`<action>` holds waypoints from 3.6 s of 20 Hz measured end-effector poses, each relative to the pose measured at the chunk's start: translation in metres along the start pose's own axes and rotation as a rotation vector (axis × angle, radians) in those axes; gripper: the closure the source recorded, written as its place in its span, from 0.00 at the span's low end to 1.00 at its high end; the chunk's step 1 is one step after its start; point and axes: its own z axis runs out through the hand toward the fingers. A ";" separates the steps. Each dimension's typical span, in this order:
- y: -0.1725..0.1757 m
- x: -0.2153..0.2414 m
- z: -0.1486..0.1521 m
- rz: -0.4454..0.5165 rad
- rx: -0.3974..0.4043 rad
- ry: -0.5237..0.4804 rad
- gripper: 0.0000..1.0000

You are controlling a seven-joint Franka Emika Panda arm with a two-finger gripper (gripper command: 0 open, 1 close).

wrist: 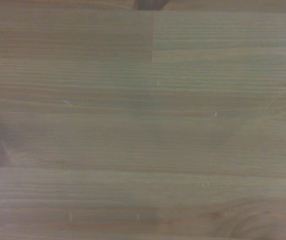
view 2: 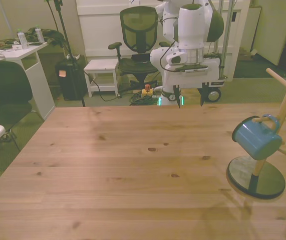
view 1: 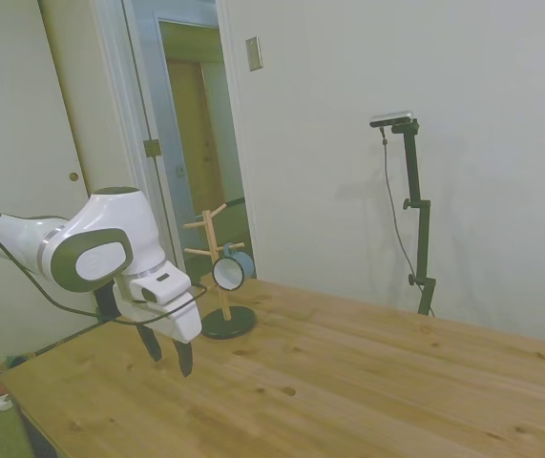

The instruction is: Unload the mug

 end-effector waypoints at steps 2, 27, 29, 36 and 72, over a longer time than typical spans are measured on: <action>0.000 0.000 0.001 0.015 0.000 0.000 0.00; -0.089 0.072 -0.004 0.032 0.129 0.081 0.00; -0.095 0.080 -0.001 0.020 0.156 0.093 0.00; -0.107 0.090 0.011 -0.103 0.240 0.155 0.00; -0.138 0.104 -0.002 -0.394 0.634 0.414 0.00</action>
